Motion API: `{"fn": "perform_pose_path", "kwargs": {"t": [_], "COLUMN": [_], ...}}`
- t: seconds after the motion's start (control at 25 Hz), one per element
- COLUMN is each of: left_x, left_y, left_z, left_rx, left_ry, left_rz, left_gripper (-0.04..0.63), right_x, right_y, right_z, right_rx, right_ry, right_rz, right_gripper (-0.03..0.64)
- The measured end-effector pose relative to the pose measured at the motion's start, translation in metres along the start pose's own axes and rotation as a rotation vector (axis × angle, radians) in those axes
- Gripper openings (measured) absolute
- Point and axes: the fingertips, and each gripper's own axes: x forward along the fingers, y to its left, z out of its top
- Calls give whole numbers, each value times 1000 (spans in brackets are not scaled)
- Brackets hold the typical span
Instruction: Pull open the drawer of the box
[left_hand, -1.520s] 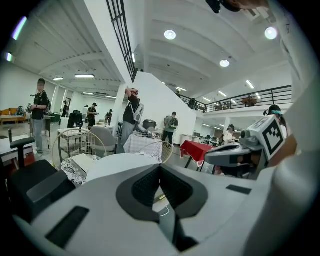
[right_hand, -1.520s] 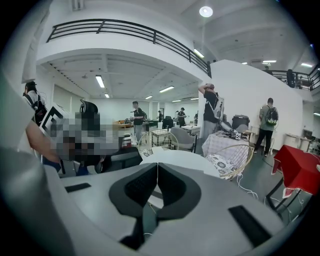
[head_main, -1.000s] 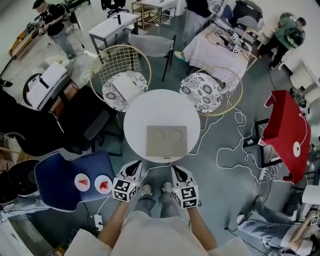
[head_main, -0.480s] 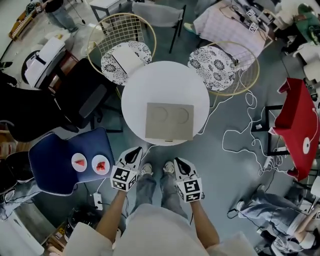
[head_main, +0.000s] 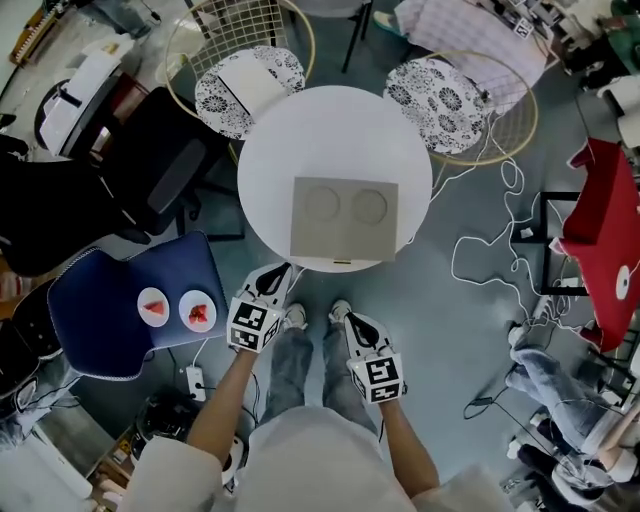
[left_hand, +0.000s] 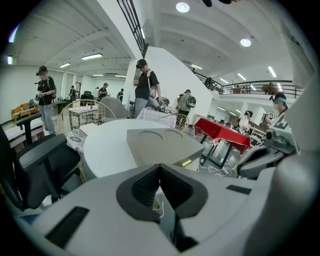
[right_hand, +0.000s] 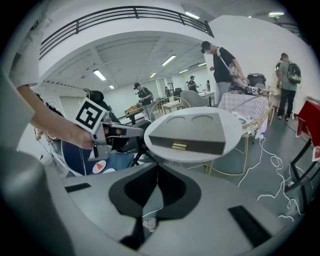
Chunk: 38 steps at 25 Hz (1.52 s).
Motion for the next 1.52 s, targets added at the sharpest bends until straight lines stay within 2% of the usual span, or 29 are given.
{"fn": "perform_pose_path", "kwargs": {"t": [0.48, 0.8, 0.92, 1.0, 1.08, 1.16, 1.2, 1.28, 1.4, 1.52], "left_x": [48, 54, 55, 55, 55, 55, 54, 54, 54, 52], "left_y": [18, 21, 20, 20, 20, 20, 20, 21, 20, 20], "left_z": [23, 22, 22, 22, 22, 22, 22, 22, 22, 22], "left_rx": [36, 50, 50, 47, 45, 43, 43, 43, 43, 40], "left_ry": [-12, -15, -25, -26, -25, -25, -24, -24, -23, -25], "left_rz": [-8, -17, -16, -15, -16, -17, -17, -17, -19, -18], "left_gripper": [11, 11, 11, 12, 11, 11, 11, 11, 11, 11], "right_x": [8, 16, 21, 25, 29, 31, 31, 31, 33, 44], "right_y": [-7, -4, -2, -2, -7, -17, -23, -35, -51, -57], "right_z": [-7, -12, -13, -9, 0, 11, 15, 22, 24, 19], "right_rx": [33, 73, 131, 259, 483, 800, 975, 1263, 1506, 1633], "right_ry": [16, 27, 21, -12, -85, -208, -282, -427, -590, -647], "right_rz": [2, 31, 63, 96, 132, 191, 225, 277, 306, 302], "right_gripper": [15, 17, 17, 18, 20, 55, 123, 152, 161, 161]}}
